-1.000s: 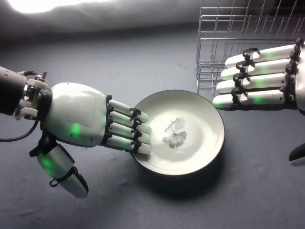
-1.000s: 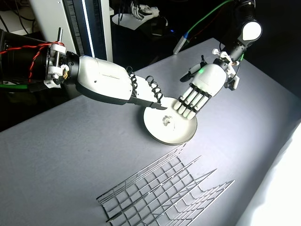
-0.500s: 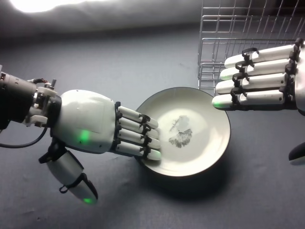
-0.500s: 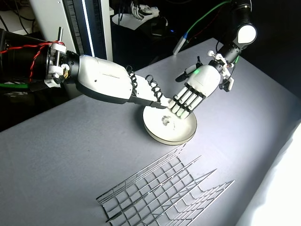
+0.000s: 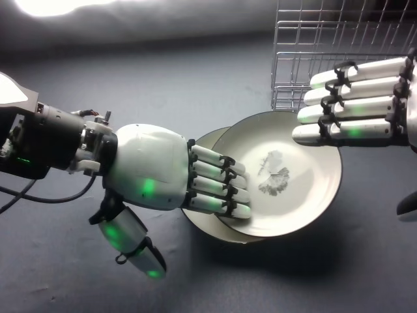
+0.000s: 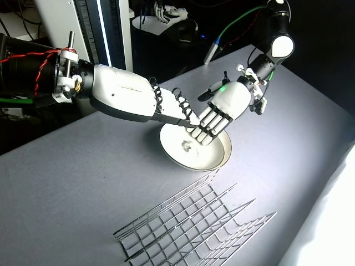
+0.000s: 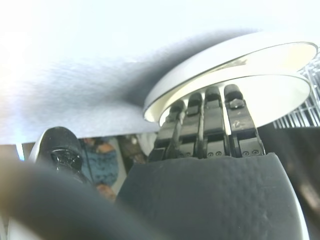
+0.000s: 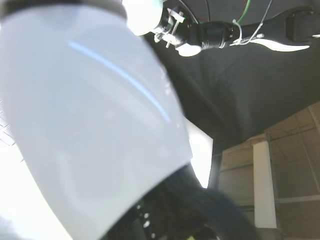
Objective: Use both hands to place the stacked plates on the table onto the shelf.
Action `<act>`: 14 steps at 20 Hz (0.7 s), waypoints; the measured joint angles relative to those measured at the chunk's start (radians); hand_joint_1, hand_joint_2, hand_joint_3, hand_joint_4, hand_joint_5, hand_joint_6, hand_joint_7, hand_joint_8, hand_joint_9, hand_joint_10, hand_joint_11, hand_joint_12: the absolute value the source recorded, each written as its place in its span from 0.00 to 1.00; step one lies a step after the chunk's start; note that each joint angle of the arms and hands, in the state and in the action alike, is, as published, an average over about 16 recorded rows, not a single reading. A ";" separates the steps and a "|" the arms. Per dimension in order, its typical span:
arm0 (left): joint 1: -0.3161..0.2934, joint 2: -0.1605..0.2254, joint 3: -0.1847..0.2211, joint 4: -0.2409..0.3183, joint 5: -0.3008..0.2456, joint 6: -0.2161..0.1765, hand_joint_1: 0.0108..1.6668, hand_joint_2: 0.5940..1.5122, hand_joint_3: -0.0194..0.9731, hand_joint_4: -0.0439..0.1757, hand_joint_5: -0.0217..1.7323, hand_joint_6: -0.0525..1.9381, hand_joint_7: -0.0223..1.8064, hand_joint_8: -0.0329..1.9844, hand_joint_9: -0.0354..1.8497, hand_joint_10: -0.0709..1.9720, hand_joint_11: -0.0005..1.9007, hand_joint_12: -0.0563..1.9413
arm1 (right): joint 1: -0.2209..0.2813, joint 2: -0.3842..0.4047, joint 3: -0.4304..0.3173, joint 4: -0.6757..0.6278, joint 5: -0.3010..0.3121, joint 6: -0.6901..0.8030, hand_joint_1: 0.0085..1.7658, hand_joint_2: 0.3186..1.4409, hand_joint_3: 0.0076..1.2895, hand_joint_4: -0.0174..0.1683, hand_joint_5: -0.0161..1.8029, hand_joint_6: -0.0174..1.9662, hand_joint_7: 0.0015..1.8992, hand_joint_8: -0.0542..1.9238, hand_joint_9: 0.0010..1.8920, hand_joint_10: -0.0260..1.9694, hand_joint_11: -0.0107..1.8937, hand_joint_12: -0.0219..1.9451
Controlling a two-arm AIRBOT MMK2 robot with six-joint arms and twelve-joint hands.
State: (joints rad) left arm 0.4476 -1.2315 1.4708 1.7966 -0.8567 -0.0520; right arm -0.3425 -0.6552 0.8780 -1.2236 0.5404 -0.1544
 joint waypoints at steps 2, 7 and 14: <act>-0.002 -0.009 -0.001 -0.006 0.006 0.001 0.00 0.52 0.04 0.17 0.01 0.01 0.01 0.01 0.02 0.03 0.01 0.03 | 0.001 0.001 0.000 0.000 0.001 0.000 0.34 0.67 0.00 0.12 0.02 0.02 0.01 0.04 0.01 0.02 0.02 0.01; -0.006 -0.024 -0.001 -0.021 0.016 0.002 0.00 0.52 0.04 0.17 0.01 0.01 0.01 0.01 0.02 0.03 0.01 0.03 | 0.003 0.006 -0.001 -0.002 0.004 -0.001 0.43 0.64 0.00 0.12 0.02 0.02 0.01 0.04 0.01 0.02 0.02 0.01; -0.010 -0.040 0.001 -0.041 0.025 0.002 0.00 0.52 0.04 0.17 0.01 0.01 0.01 0.01 0.02 0.03 0.01 0.03 | -0.004 0.017 0.001 -0.025 0.021 -0.002 0.56 0.61 0.00 0.12 0.02 0.02 0.01 0.04 0.01 0.02 0.02 0.01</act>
State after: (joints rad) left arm 0.4379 -1.2716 1.4714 1.7555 -0.8314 -0.0504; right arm -0.3470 -0.6381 0.8795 -1.2482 0.5616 -0.1563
